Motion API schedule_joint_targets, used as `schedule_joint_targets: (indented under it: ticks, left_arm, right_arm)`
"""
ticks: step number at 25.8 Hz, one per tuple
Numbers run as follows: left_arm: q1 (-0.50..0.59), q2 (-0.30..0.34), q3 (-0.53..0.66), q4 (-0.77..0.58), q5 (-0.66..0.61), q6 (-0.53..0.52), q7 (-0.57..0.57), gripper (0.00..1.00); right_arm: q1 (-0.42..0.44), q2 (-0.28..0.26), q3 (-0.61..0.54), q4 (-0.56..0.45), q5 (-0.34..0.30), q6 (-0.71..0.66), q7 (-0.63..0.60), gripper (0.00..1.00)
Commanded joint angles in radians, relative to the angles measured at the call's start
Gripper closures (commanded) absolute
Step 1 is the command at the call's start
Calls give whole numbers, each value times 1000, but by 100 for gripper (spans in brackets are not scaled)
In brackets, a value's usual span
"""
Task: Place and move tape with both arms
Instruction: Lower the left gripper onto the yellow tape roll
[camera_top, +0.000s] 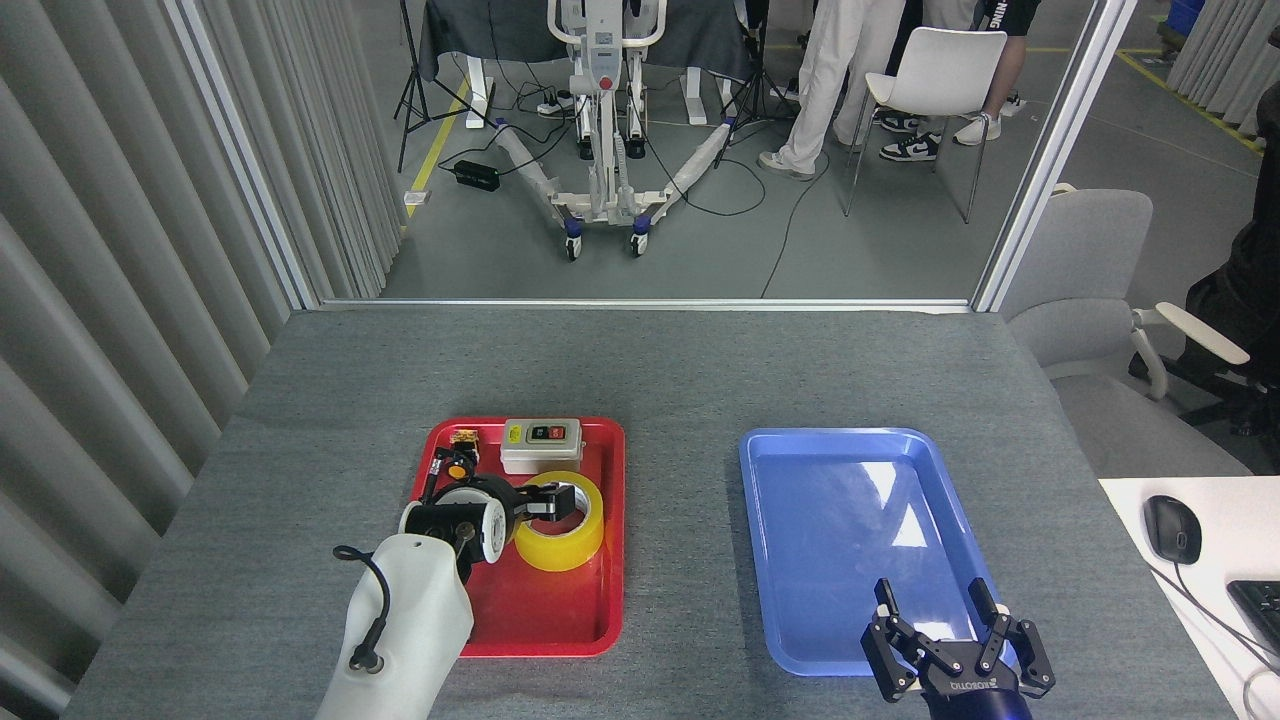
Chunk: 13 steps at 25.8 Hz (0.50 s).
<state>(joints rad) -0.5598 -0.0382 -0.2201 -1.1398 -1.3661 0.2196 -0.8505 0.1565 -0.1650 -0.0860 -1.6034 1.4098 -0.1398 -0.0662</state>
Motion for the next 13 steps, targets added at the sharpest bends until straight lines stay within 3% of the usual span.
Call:
schedule_joint_targets:
  ticks: [1,9,13]
  left_arm:
    - [-86,1,-51,147,5,1,14,0]
    - [-152,3,-110,256,12,-2,21,0]
    - [-153,15,-125,288,42,-17,79,0]
  right_arm:
    - [0,2,0,0,0,0,0,0]
    - [0,4,-5,0,0,-1,2,0]
    - [0,5,-5,0,0,-1,2,0]
